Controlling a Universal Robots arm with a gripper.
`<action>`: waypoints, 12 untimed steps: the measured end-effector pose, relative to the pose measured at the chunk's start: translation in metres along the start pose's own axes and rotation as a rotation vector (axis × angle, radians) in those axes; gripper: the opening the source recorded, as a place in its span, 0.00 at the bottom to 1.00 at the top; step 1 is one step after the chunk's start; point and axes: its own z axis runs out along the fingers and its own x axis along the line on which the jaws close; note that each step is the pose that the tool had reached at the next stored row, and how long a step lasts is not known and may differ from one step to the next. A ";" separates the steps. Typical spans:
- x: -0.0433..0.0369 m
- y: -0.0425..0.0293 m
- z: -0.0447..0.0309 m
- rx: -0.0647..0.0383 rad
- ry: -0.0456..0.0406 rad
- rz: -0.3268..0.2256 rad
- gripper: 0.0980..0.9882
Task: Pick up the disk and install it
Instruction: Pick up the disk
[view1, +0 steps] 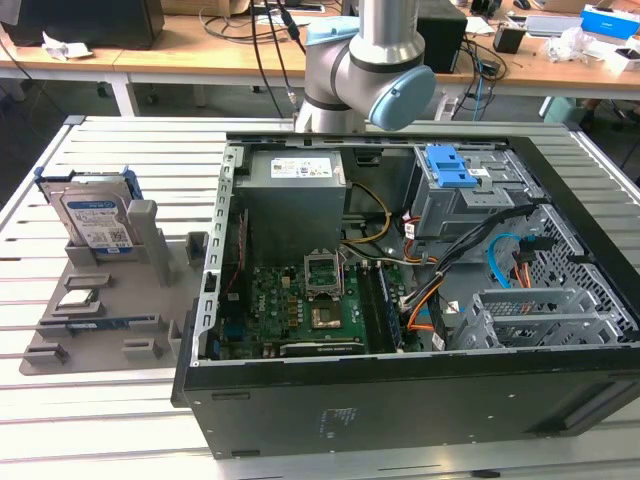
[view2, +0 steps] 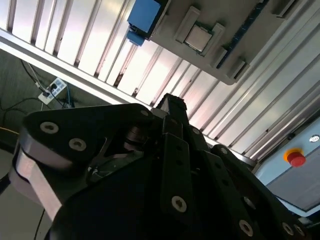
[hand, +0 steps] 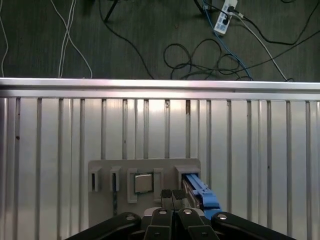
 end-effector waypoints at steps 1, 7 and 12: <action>0.0000 0.0000 0.0000 0.000 0.0003 -0.007 0.01; 0.0000 0.0000 0.0000 -0.002 0.0035 -0.078 0.01; 0.0000 0.0000 0.0000 -0.003 0.0055 -0.122 0.01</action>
